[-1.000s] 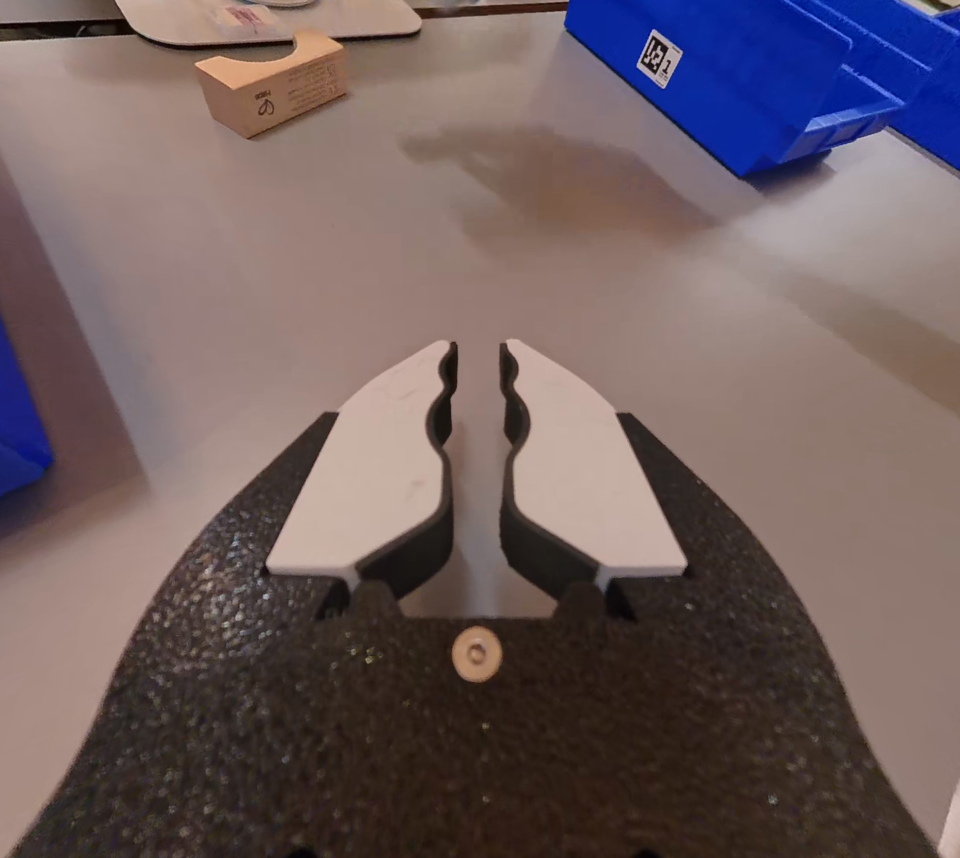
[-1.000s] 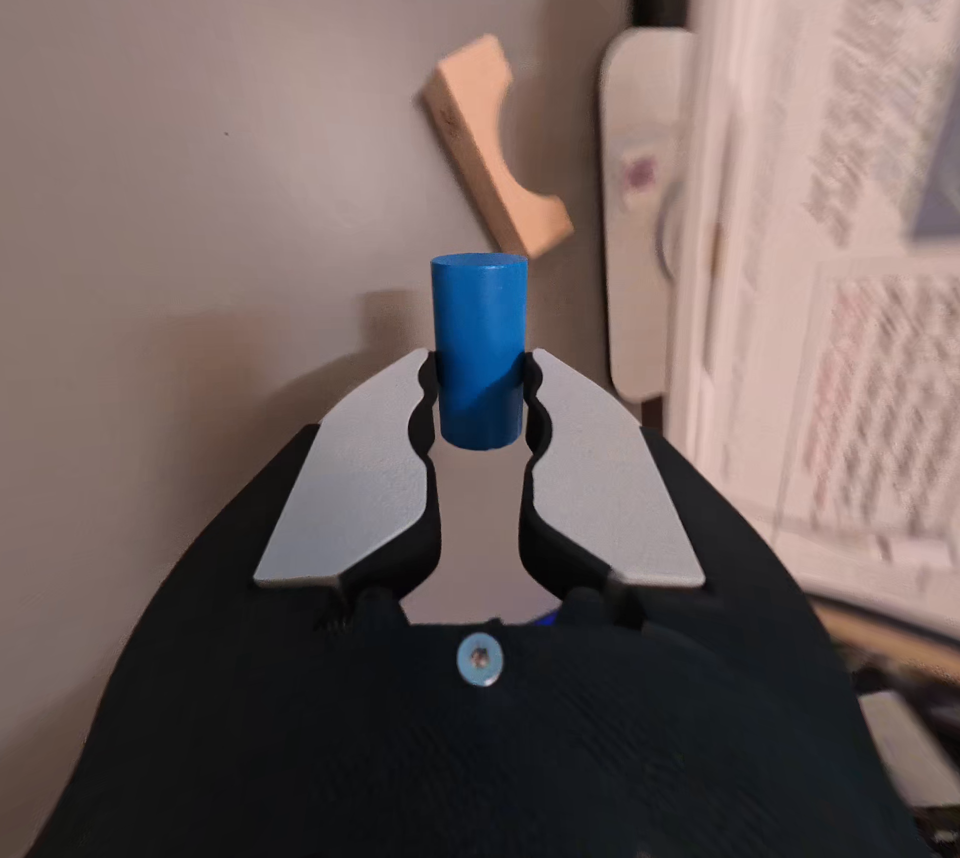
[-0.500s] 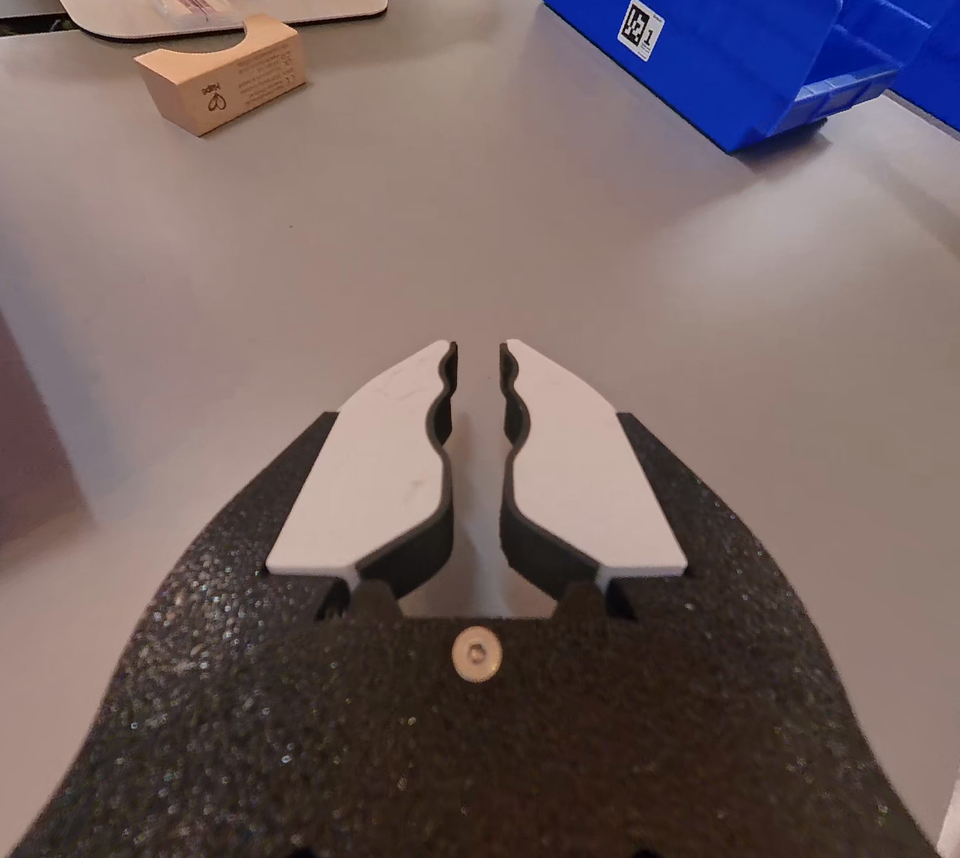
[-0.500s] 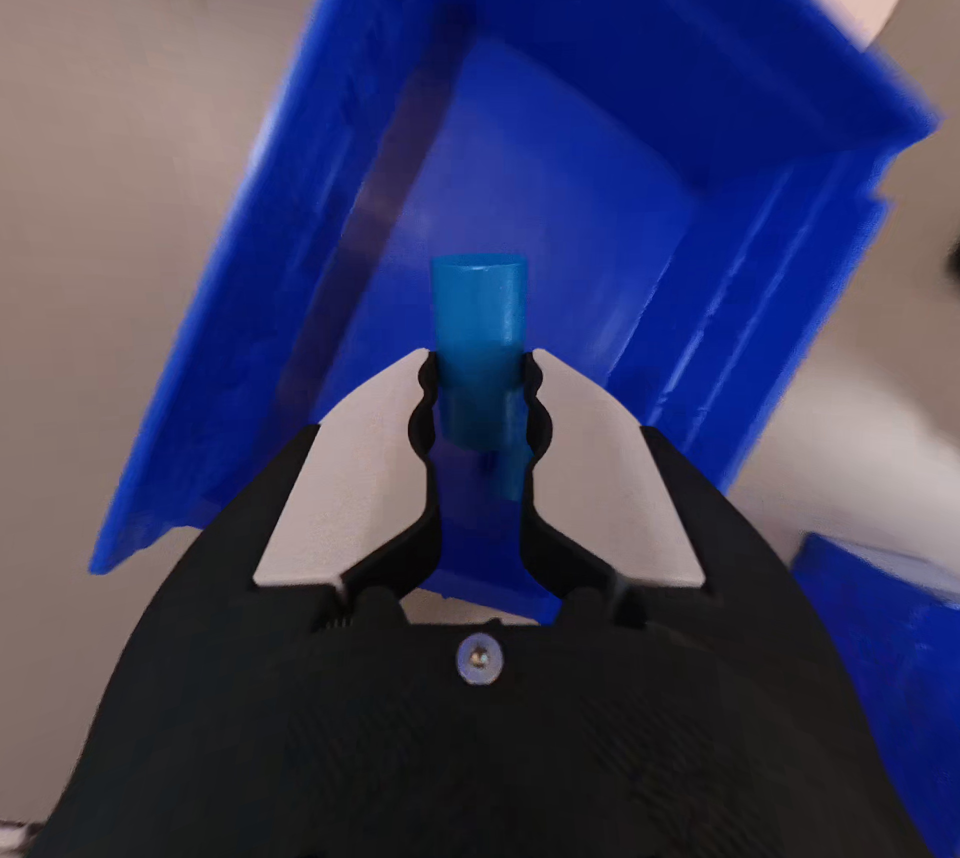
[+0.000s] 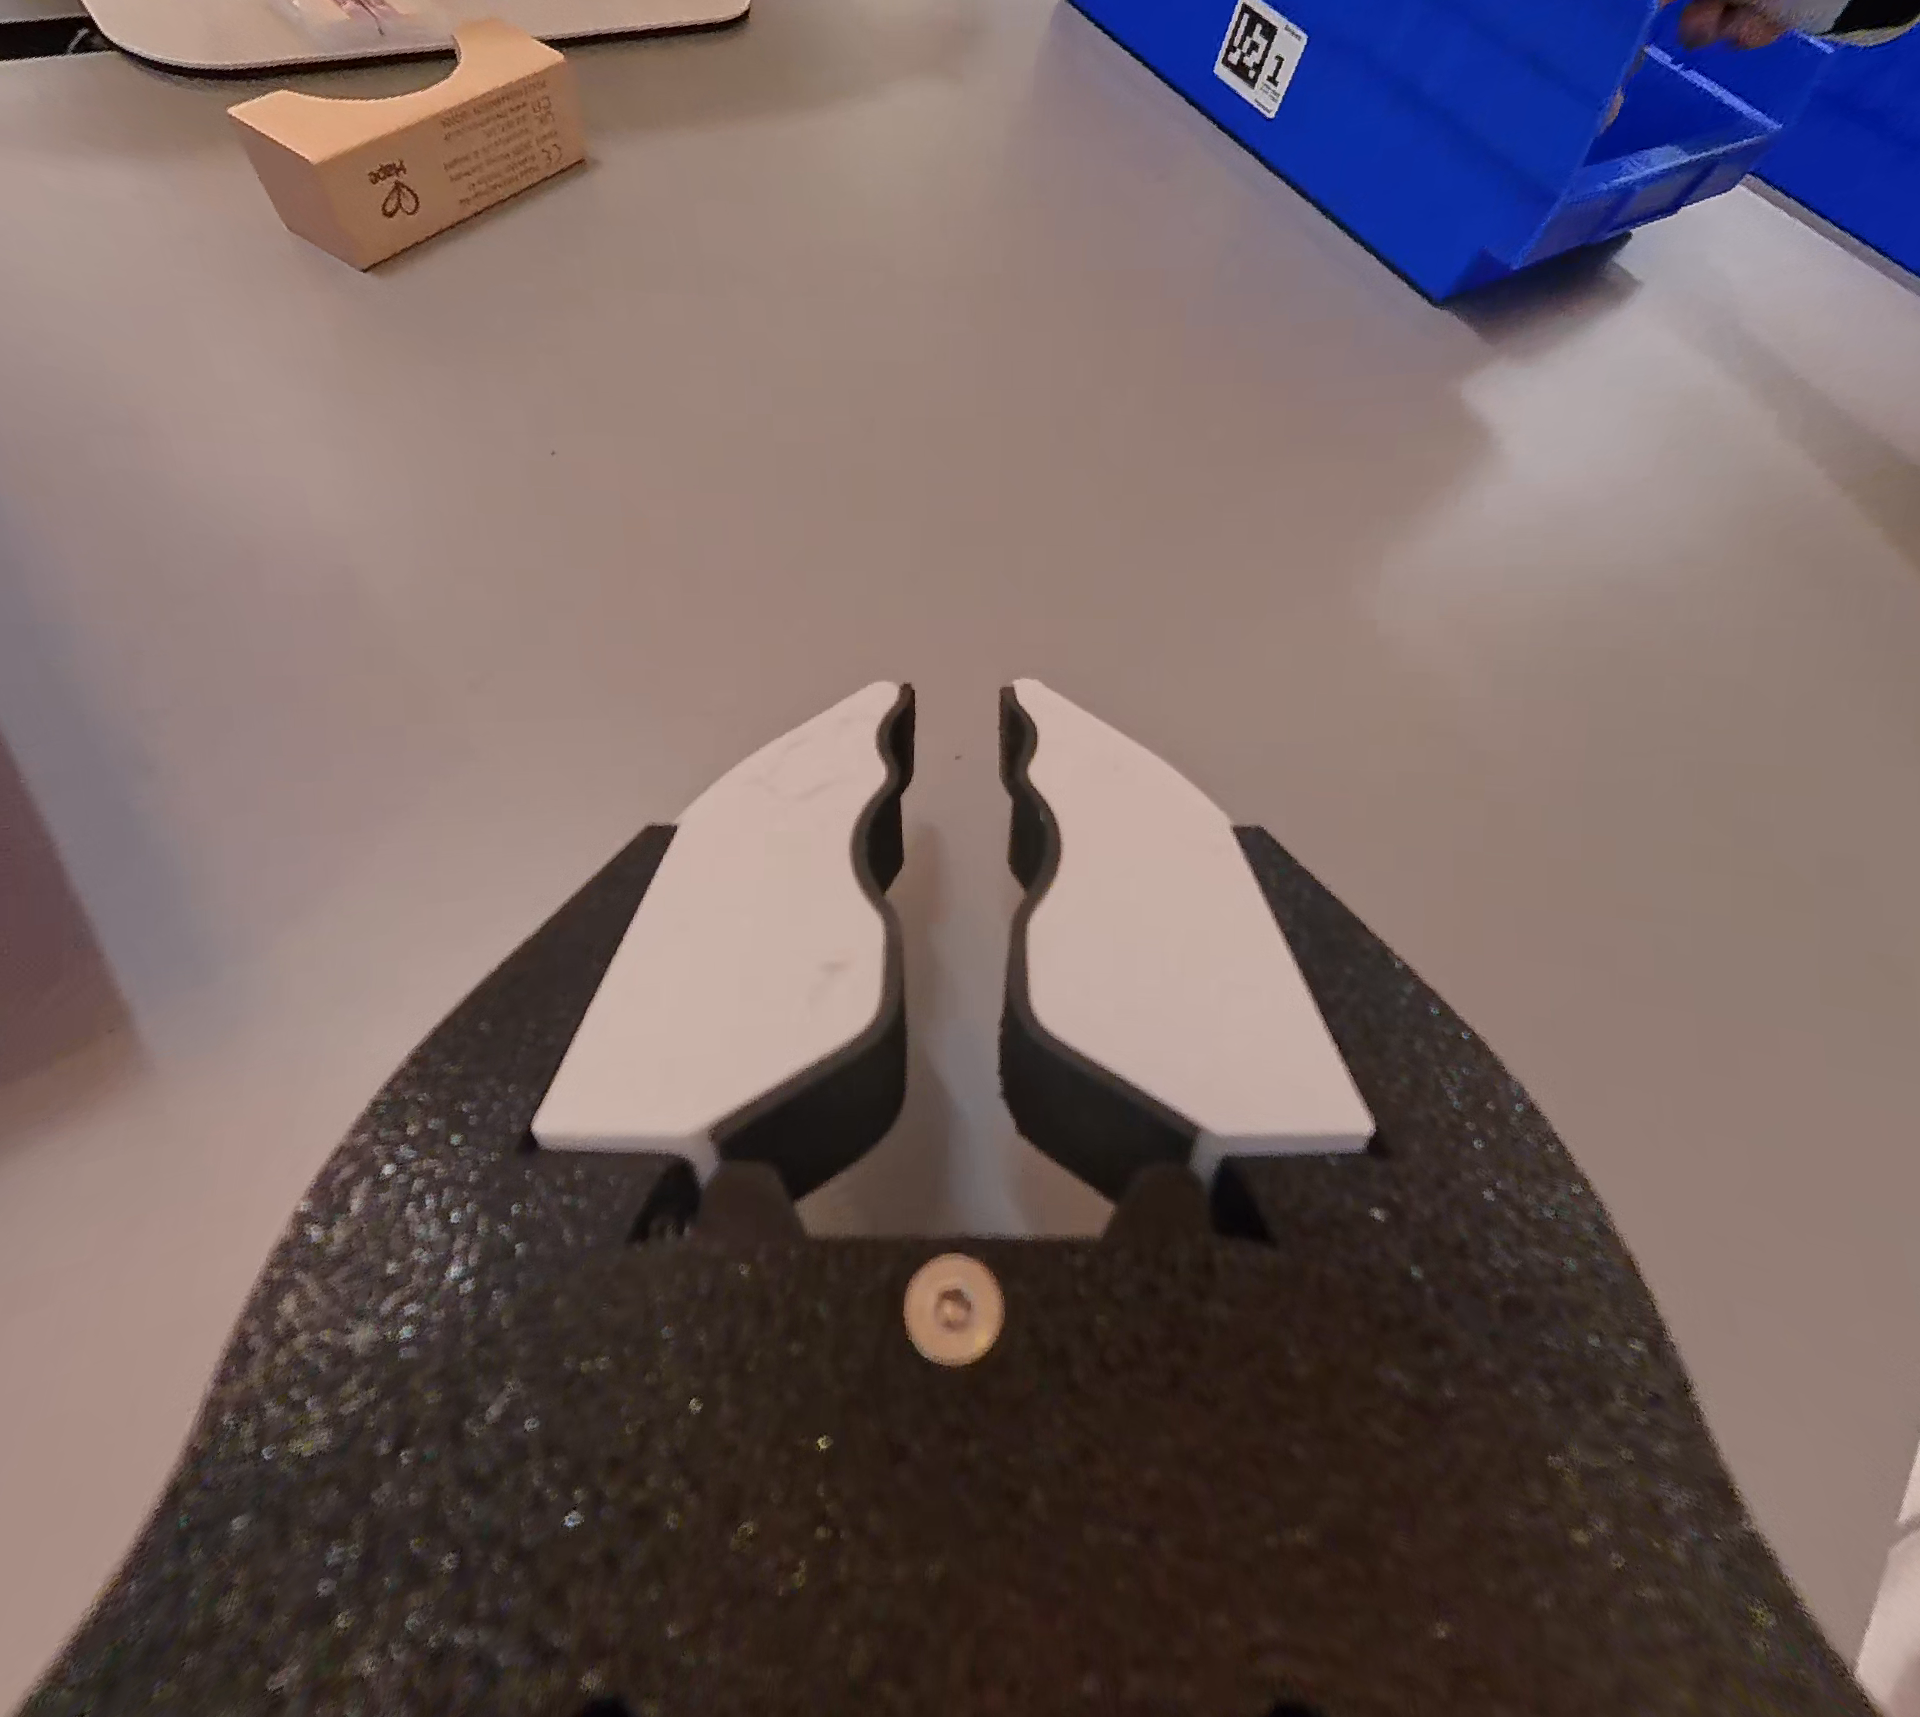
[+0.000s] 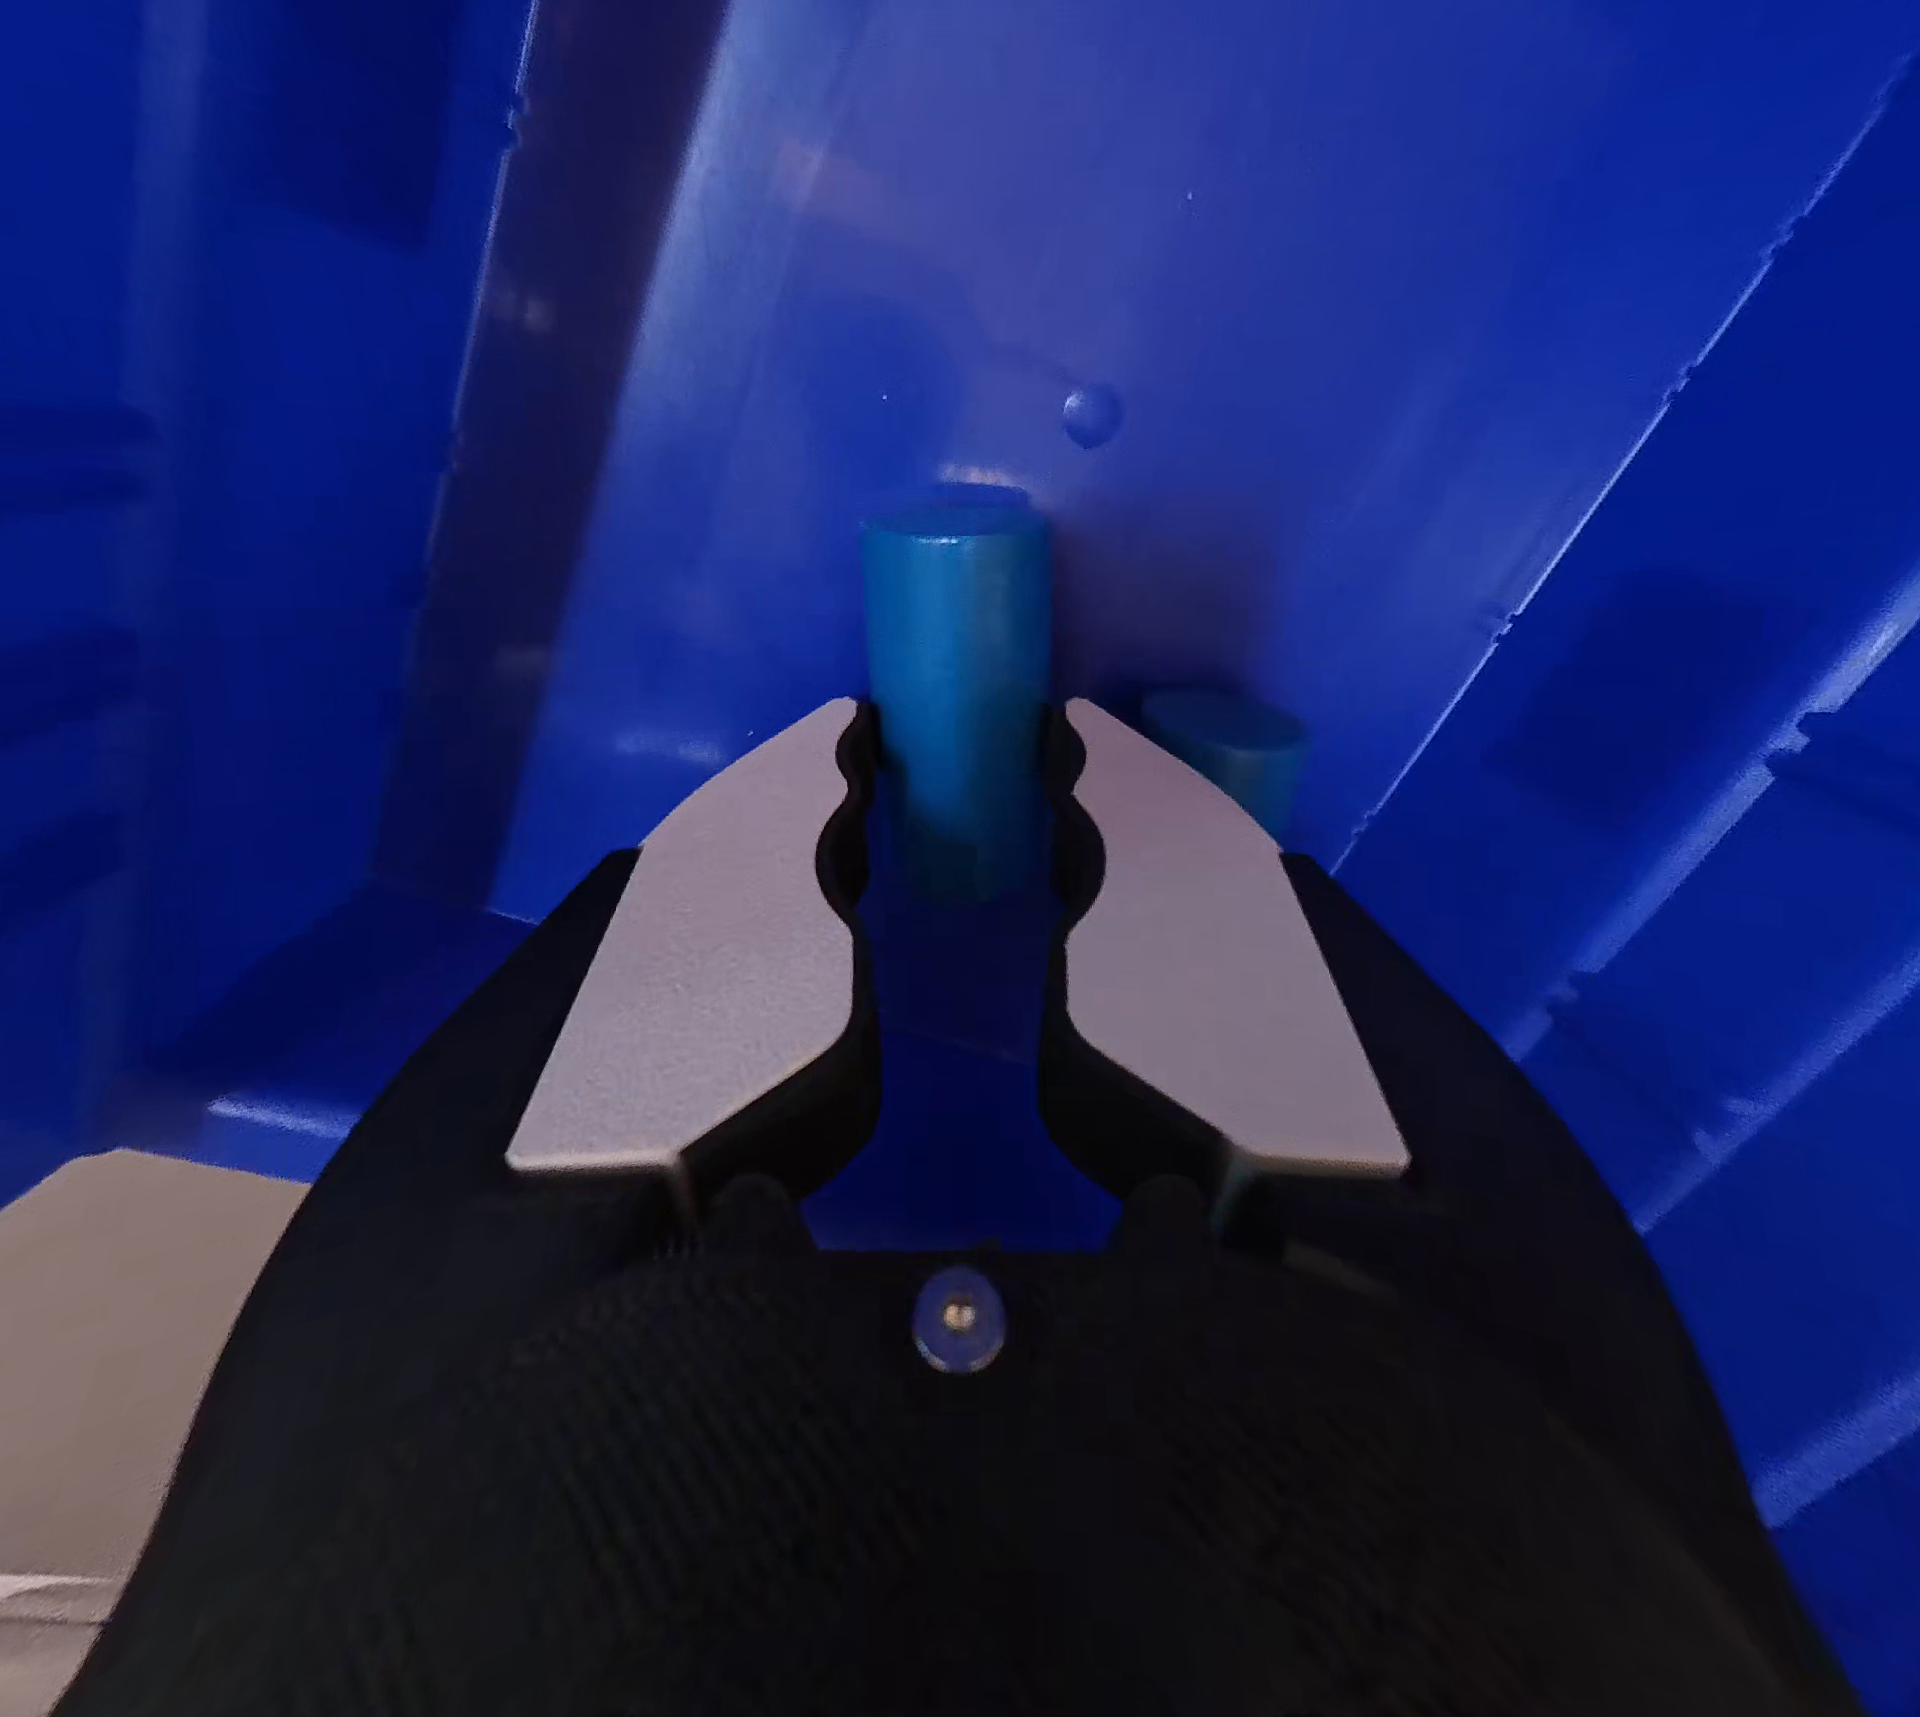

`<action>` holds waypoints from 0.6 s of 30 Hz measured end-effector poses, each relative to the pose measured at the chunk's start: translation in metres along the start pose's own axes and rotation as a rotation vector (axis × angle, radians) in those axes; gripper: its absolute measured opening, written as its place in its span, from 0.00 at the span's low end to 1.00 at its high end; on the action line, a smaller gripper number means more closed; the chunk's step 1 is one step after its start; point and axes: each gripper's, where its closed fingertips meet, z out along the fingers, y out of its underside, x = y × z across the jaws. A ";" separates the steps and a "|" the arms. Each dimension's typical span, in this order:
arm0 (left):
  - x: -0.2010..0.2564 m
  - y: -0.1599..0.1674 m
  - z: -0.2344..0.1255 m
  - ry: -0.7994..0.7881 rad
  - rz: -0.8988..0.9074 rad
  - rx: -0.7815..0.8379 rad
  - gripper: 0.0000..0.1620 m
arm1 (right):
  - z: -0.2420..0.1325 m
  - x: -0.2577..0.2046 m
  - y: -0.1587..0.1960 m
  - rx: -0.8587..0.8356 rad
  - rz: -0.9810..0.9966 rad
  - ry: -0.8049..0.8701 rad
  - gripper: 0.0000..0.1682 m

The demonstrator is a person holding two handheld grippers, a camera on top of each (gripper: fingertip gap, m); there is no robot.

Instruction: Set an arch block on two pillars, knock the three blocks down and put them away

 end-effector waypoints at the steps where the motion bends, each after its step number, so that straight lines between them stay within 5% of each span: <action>1: 0.001 0.000 0.000 0.002 0.000 0.000 0.09 | 0.000 0.000 0.000 -0.005 -0.006 0.010 0.20; 5: 0.003 0.000 0.001 0.010 0.001 0.001 0.09 | -0.028 0.015 -0.012 -0.004 -0.076 0.172 0.39; 8: 0.003 -0.001 0.000 0.008 0.003 0.004 0.09 | -0.093 0.007 -0.061 0.211 -0.138 0.309 0.44; 13: 0.004 -0.001 0.003 0.020 -0.005 0.003 0.10 | -0.153 -0.161 -0.133 0.533 -0.797 0.117 0.47; 18: 0.008 0.000 0.003 0.032 0.000 0.001 0.10 | -0.103 -0.271 -0.158 0.415 -1.307 0.079 0.46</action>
